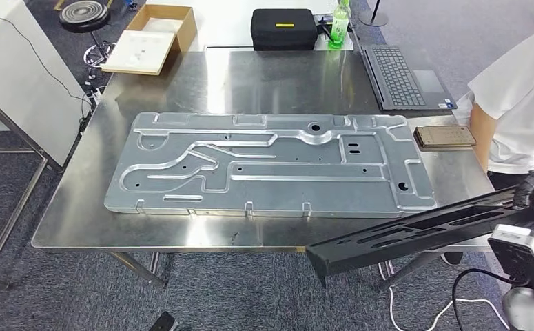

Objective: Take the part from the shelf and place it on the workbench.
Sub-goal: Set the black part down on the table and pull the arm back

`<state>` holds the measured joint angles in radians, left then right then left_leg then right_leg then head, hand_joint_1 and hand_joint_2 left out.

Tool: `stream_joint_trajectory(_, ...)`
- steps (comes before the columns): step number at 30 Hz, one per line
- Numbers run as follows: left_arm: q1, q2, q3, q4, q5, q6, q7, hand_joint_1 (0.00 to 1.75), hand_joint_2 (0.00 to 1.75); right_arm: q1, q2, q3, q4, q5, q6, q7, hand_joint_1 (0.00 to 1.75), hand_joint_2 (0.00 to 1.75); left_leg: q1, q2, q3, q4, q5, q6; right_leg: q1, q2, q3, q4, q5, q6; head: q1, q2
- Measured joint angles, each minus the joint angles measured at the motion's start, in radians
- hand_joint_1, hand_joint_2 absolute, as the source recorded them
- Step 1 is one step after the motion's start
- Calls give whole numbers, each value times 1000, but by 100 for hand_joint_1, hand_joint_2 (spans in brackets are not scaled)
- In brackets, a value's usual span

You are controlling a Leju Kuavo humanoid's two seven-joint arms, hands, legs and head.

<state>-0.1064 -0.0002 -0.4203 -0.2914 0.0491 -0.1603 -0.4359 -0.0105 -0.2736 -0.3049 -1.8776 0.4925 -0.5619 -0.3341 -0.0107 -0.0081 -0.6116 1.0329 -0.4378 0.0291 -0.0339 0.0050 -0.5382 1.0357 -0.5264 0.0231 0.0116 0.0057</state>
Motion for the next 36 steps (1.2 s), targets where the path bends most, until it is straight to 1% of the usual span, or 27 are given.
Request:
stream_joint_trajectory(2,4,-1,0,0,2,0,-5,0,175,3,-3,-10,0,-14,20,8,175,175,2,1,11,-14,0,15,-1,-2,-13,35,-24,5,0,0)
stream_joint_trajectory(3,4,-1,0,0,2,1,-7,0,175,3,-7,-16,1,-23,37,13,175,175,3,1,16,-18,0,21,0,-3,-37,81,-47,5,1,0)
stream_joint_trajectory(5,5,-3,1,0,3,2,-9,0,175,-2,-20,-24,8,-52,86,23,175,175,1,1,19,-18,-5,29,3,-3,-111,206,-95,6,1,0)
stream_joint_trajectory(6,6,-5,1,0,3,2,-10,0,175,-9,-29,-26,15,-73,119,29,175,175,0,1,20,-16,-8,31,4,-3,-147,257,-105,7,1,0)
stream_joint_trajectory(7,7,-6,1,0,2,1,-12,0,175,-20,-40,-27,28,-97,157,37,175,175,0,1,21,-14,-11,32,5,-3,-171,279,-96,7,1,0)
stream_joint_trajectory(8,8,-8,1,0,2,0,-12,0,175,-38,-53,-26,43,-120,196,46,175,175,-1,1,23,-12,-16,31,5,-3,-178,269,-69,6,1,0)
stream_joint_trajectory(9,8,-9,1,0,2,-1,-13,0,175,-62,-67,-25,62,-137,232,55,175,175,-1,1,27,-8,-20,30,4,-3,-163,220,-25,5,1,0)
stream_joint_trajectory(10,8,-11,1,0,1,-2,-13,0,175,-92,-83,-22,83,-146,265,65,175,175,-1,1,30,-5,-26,27,4,-3,-139,154,17,3,1,0)
stream_joint_trajectory(11,7,-12,1,0,2,-3,-13,0,175,-127,-97,-17,107,-146,290,74,175,175,-3,1,31,1,-31,23,6,-3,-114,93,45,1,1,0)
stream_joint_trajectory(12,5,-13,1,0,2,-3,-13,0,175,-165,-110,-9,133,-140,309,85,175,175,-5,0,31,5,-35,18,8,-2,-97,52,61,-1,1,0)
stream_joint_trajectory(14,1,-13,1,0,2,-4,-13,0,175,-230,-134,14,186,-123,331,102,175,175,-7,0,27,8,-37,10,12,-1,-89,30,60,-7,1,0)
stream_joint_trajectory(16,-1,-14,0,0,2,-4,-12,0,175,-270,-151,36,226,-111,338,110,175,175,-5,-1,27,9,-41,3,10,-3,-89,28,61,-15,1,0)
stream_joint_trajectory(17,-1,-15,0,0,2,-4,-12,0,175,-285,-156,44,239,-110,339,112,175,175,-5,0,23,22,-50,-2,8,-5,-87,26,61,-19,1,0)
stream_joint_trajectory(18,-1,-15,0,0,2,-4,-12,0,175,-301,-160,52,250,-108,343,114,175,175,-4,0,9,52,-69,-7,6,-6,-86,24,61,-23,1,0)
stream_joint_trajectory(19,-1,-15,0,0,3,-4,-12,0,175,-318,-162,62,261,-103,347,116,175,175,-1,1,-15,102,-95,-13,7,-8,-84,24,60,-26,0,0)
stream_joint_trajectory(21,0,-16,0,0,3,-3,-11,0,175,-355,-164,91,289,-82,358,124,175,175,3,2,-81,228,-145,-19,9,-7,-84,24,58,-30,0,0)
stream_joint_trajectory(22,0,-16,0,0,3,-2,-10,0,175,-372,-164,110,305,-67,362,129,175,175,4,1,-106,270,-152,-19,11,-7,-83,24,57,-32,0,0)
stream_joint_trajectory(23,1,-16,0,0,3,0,-9,0,175,-388,-164,129,321,-50,364,134,175,175,4,1,-115,278,-140,-16,13,-6,-81,24,56,-33,0,0)
stream_joint_trajectory(24,1,-16,0,0,3,2,-9,0,175,-402,-164,149,337,-33,365,138,175,175,3,1,-107,248,-109,-11,15,-6,-78,24,55,-34,0,0)
stream_joint_trajectory(26,1,-16,0,0,3,7,-9,0,175,-428,-164,181,363,-9,365,143,175,175,-4,1,-56,122,-33,6,18,-6,-70,23,50,-35,0,0)
stream_joint_trajectory(27,1,-15,0,0,3,9,-10,0,175,-438,-163,193,375,-3,365,146,175,175,-8,1,-31,64,-9,13,18,-7,-69,23,49,-34,1,0)
stream_joint_trajectory(28,1,-15,0,0,2,10,-11,0,175,-446,-163,202,385,0,365,147,175,175,-12,1,-15,27,1,19,18,-8,-69,21,48,-31,1,0)
stream_joint_trajectory(30,2,-15,0,0,0,11,-14,0,175,-453,-162,218,402,8,370,148,175,175,-17,1,-5,0,0,25,15,-9,-69,15,51,-22,1,0)
stream_joint_trajectory(32,4,-16,0,0,-2,11,-19,0,175,-463,-163,238,416,20,387,147,175,175,-12,1,10,-27,10,29,14,-11,-67,14,48,-14,1,0)
stream_joint_trajectory(33,4,-16,0,0,-3,11,-20,0,175,-473,-163,249,424,25,398,145,175,175,-10,2,19,-41,15,30,14,-10,-73,28,37,-10,1,0)
stream_joint_trajectory(34,2,-17,0,0,-4,10,-21,0,175,-483,-163,260,432,29,409,144,175,175,-7,3,25,-51,19,31,14,-9,-89,61,18,-8,1,0)
stream_joint_trajectory(36,-2,-17,0,0,-3,8,-22,0,175,-497,-163,280,450,32,428,143,175,175,-8,3,28,-51,18,35,11,-7,-145,166,-26,-2,1,0)
